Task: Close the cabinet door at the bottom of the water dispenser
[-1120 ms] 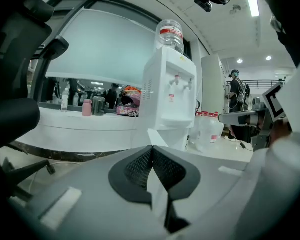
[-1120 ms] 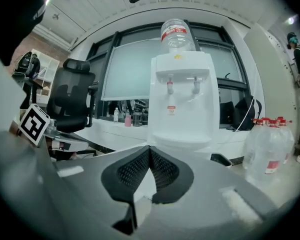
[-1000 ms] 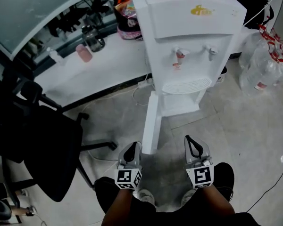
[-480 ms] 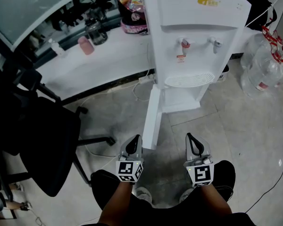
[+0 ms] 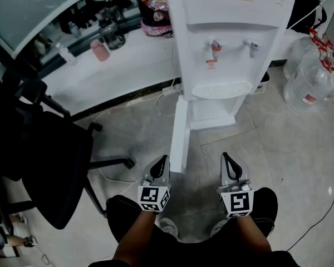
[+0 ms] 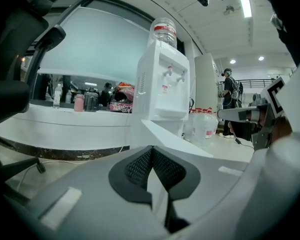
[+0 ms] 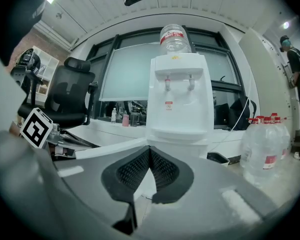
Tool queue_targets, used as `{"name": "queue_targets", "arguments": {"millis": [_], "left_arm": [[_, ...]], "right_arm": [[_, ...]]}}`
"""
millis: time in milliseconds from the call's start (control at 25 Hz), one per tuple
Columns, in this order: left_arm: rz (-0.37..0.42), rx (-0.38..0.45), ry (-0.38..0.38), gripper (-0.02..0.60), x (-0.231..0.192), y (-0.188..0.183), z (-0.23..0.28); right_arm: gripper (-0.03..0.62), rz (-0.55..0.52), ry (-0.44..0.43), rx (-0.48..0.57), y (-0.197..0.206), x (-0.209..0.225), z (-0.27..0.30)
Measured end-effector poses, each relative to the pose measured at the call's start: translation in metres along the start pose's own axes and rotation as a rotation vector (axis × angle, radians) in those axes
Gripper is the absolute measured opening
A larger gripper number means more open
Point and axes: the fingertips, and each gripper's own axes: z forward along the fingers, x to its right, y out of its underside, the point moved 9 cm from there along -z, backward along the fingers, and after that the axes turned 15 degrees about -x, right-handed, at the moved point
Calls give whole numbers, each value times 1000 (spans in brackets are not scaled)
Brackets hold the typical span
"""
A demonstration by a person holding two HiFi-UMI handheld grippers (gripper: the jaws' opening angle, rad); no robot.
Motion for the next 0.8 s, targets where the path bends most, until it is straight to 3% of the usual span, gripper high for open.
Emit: {"name": "queue_targets", "arguments": {"millis": [400,800], "left_arm": [[33,-1,66,18,27,-7,12],[93,11,148,18,55,-21,40]], "right_arm": [[3,27,22,-9,4,11,-1],[3,81,117,-32,17,51,-12]]}}
